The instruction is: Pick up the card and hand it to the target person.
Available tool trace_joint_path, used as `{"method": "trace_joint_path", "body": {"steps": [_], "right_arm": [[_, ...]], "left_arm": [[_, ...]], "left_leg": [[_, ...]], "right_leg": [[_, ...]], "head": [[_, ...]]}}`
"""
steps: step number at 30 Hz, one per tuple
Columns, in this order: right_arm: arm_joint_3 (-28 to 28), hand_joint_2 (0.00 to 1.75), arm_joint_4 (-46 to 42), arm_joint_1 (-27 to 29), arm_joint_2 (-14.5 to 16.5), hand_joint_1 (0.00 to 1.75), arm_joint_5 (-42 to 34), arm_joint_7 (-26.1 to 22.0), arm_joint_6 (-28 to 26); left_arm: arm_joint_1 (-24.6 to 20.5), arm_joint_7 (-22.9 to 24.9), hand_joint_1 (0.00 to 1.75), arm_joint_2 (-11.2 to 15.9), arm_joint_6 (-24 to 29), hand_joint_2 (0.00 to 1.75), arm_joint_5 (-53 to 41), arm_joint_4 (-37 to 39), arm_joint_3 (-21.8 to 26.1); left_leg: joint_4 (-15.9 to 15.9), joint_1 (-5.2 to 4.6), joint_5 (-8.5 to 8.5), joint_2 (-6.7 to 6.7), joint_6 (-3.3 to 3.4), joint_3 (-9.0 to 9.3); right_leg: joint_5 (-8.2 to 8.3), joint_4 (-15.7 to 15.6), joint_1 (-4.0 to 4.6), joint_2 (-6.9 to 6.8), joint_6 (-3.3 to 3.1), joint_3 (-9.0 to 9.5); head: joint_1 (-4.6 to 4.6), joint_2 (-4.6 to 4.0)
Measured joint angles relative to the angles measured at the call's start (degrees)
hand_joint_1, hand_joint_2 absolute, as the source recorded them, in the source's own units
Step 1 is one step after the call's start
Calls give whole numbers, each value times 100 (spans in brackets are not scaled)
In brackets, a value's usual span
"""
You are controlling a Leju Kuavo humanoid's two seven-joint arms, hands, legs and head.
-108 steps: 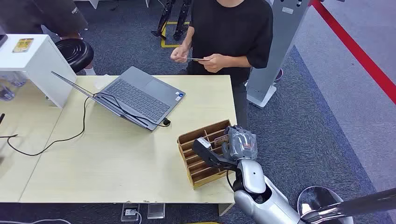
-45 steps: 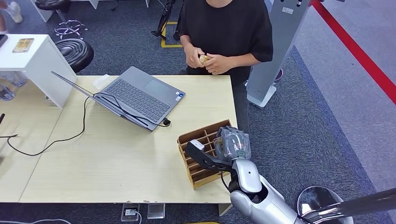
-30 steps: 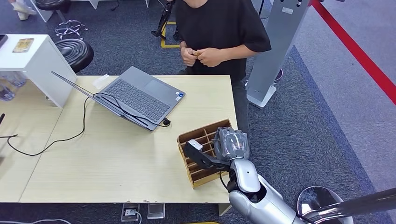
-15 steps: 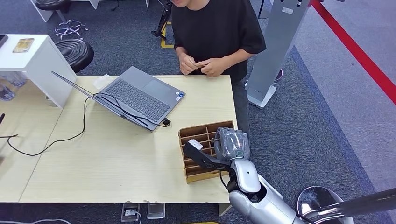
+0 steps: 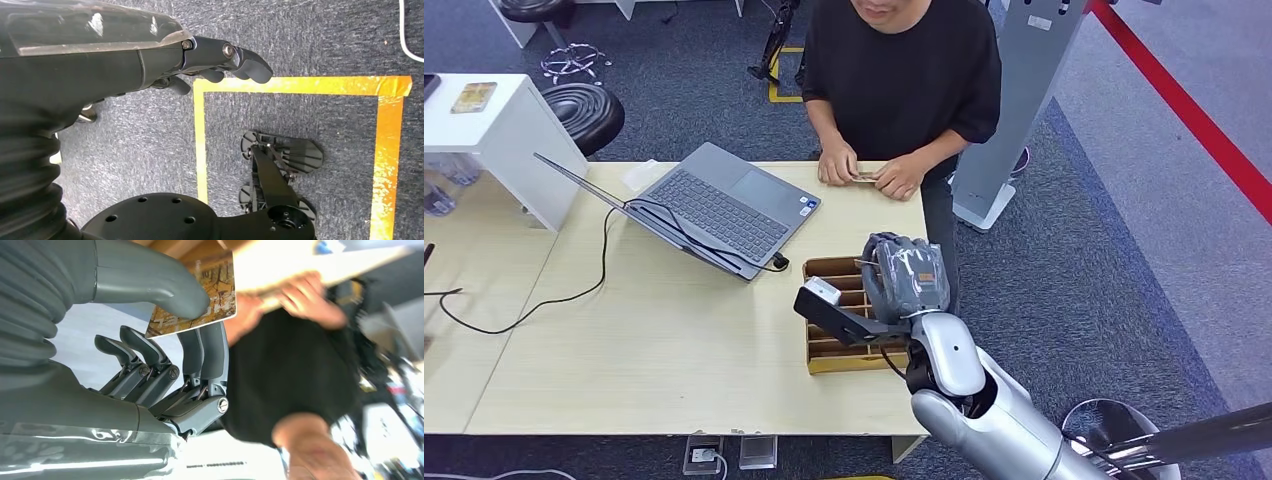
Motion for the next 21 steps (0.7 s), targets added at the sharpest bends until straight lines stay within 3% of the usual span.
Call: {"method": "trace_joint_path", "body": {"steps": [5, 9, 15, 21], "right_arm": [[109, 175, -208, -522, 2, 175, -255, -157, 30], [255, 175, -47, -1064, 33, 175, -453, -629, 52], [572, 175, 1000, -1886, 263, 175, -230, -1426, -104], [842, 175, 2323, -2328, 583, 175, -67, -1756, -333]], "left_arm": [[0, -37, 0, 1, -5, 175, 1, 0, 19], [-6, -48, 0, 1, -37, 175, -53, -1, 20], [-21, -80, 0, 1, -138, 175, -201, 0, 16], [-33, -92, 0, 2, -211, 175, -272, 1, 12]], "left_leg": [[0, 0, 0, 0, 0, -2], [0, 0, 0, -1, 0, -6], [0, 1, 1, -8, 0, -8], [0, 1, 2, -13, 0, -11]], "right_leg": [[0, 1, 0, 0, 0, 0], [1, 3, 0, 0, -1, -1], [1, 6, 0, -6, -1, -1], [1, 6, 0, -8, -1, -2]], "head": [[3, 1], [4, 1], [-2, 1], [0, 1]]}}
